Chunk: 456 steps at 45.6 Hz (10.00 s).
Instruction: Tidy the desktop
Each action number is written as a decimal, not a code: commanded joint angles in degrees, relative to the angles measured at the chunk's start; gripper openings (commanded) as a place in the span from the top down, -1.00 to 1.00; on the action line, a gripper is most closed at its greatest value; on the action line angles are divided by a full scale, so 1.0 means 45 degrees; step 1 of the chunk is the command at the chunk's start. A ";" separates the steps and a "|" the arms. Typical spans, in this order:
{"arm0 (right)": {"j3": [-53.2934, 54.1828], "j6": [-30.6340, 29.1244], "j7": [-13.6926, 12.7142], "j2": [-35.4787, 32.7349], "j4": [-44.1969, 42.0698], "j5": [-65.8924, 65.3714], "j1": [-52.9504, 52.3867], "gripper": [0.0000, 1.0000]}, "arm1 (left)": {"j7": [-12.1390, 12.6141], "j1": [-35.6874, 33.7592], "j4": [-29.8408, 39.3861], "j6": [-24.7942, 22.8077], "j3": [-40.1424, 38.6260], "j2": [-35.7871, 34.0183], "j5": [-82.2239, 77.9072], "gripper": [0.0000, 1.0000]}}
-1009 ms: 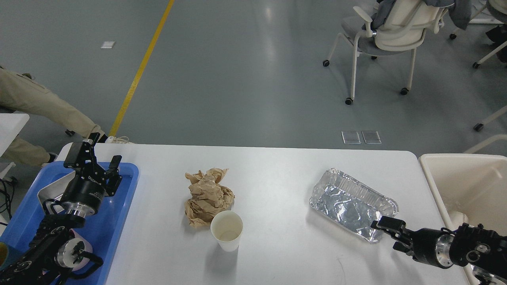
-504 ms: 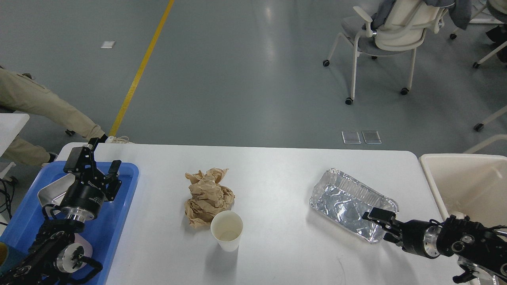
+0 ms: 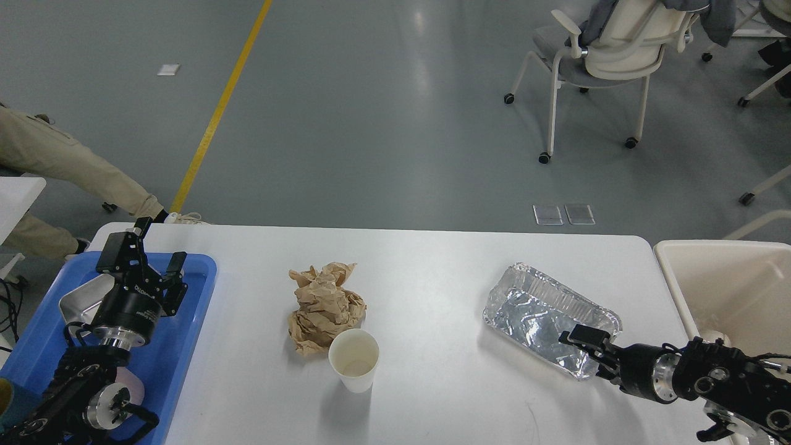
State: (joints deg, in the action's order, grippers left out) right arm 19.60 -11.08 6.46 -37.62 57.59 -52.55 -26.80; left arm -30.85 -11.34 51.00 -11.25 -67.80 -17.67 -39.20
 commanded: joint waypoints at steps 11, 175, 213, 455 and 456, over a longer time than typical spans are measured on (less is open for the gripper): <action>0.0000 0.0176 0.0050 0.0333 -0.0239 -0.1114 -0.0002 -0.98 | -0.0137 0.0156 0.0035 0.0001 -0.0109 -0.0019 0.0001 -0.95; -0.1992 -0.6933 -0.2821 0.3906 -0.2035 -0.0294 -0.9357 1.00 | 0.0507 0.0137 0.0113 -0.0722 -0.0147 -0.0741 0.0059 -0.94; -0.1972 -0.6777 -0.2860 0.4220 -0.2466 -0.0314 -0.9123 1.00 | 0.4297 0.0000 0.3744 -0.0898 0.2369 -0.8843 0.0021 -0.94; -0.1621 -0.6347 -0.2685 0.4376 -0.2602 -0.0255 -0.8810 1.00 | -0.0313 -1.2656 -0.0297 -0.1914 1.8778 0.0763 -1.6757 0.95; -0.1621 -0.6347 -0.2685 0.4376 -0.2602 -0.0255 -0.8810 1.00 | -0.0313 -1.2637 -0.0317 -0.1914 1.8778 0.0763 -1.6757 0.99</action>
State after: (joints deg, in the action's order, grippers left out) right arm 12.31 -39.63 -5.66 -17.91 45.88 -53.70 -66.45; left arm -32.11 -68.38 50.00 -19.88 16.68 -14.29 -114.52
